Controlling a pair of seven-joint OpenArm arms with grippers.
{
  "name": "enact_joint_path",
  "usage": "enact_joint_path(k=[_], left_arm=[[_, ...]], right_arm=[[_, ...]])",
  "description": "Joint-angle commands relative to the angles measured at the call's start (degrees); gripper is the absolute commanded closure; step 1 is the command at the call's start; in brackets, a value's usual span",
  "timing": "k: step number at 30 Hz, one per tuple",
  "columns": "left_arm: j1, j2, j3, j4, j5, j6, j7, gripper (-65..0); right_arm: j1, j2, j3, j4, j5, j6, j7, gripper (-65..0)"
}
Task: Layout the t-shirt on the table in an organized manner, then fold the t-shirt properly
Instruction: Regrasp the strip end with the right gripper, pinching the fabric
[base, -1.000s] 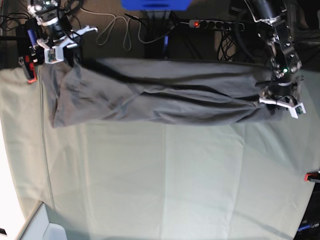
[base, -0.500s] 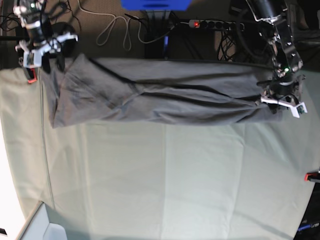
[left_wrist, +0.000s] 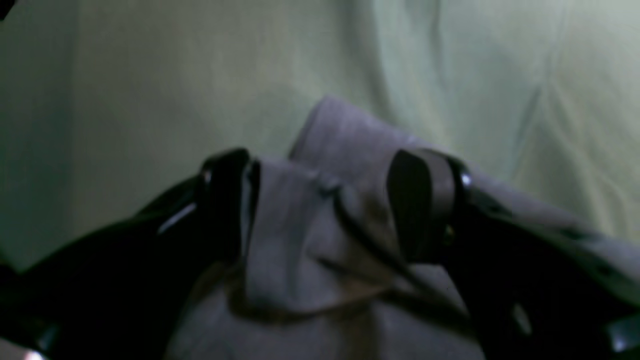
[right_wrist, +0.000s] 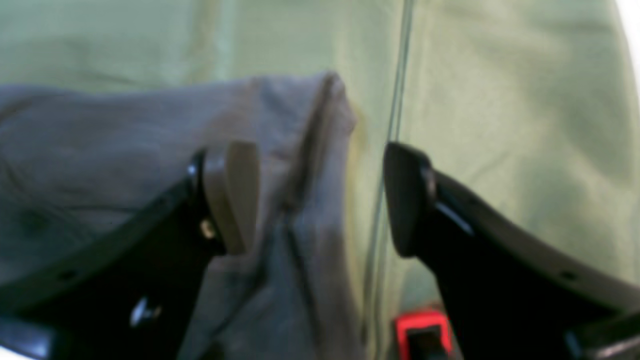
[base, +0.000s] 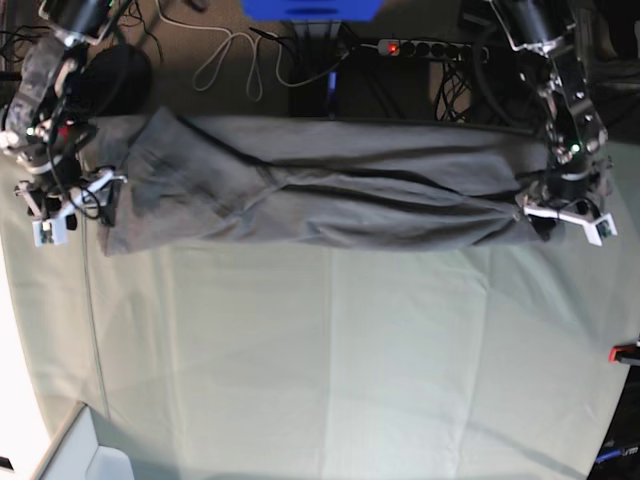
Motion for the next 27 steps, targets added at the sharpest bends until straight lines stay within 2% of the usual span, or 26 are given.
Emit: enact_joint_path(k=[1, 4, 8, 16, 20, 22, 24, 27], left_arm=[[-0.58, -0.38, -0.04, 1.11, -0.08, 0.01, -1.32, -43.2], [-1.37, -0.38, -0.04, 0.5, -0.08, 0.01, -1.32, -43.3], [-1.81, -0.21, -0.04, 0.5, -0.08, 0.01, -1.32, -43.4], [-2.6, -0.21, -0.04, 0.5, -0.08, 0.19, -1.76, -43.4], [-3.56, -0.3, -0.04, -0.12, -0.08, 0.19, -1.76, -43.4], [-3.83, -0.21, -0.04, -0.47, -0.08, 0.19, -1.76, -43.4], [-4.09, -0.21, -0.04, -0.47, -0.08, 0.19, -1.5, -43.4], [-4.44, -0.21, -0.04, -0.47, -0.08, 0.19, -1.41, -43.4]], right_arm=[[1.58, 1.32, 0.22, -0.86, 0.79, 0.41, 0.78, -39.7], [4.57, 3.17, 0.22, -6.75, -1.14, 0.41, 0.96, -39.7], [7.39, 3.26, 0.22, -10.88, -5.27, 0.41, 1.22, -39.9], [9.14, 1.94, -0.13, -12.29, -5.45, 0.41, 1.22, -39.6], [9.14, 1.85, -3.12, -12.29, -5.45, 0.41, 1.22, -37.7], [9.14, 1.85, -3.73, -12.29, -5.45, 0.41, 1.22, -32.3], [9.14, 1.85, -4.35, -12.29, -5.45, 0.41, 1.22, -23.4], [9.14, 2.02, -4.61, -12.29, -5.54, 0.41, 1.22, -4.9]])
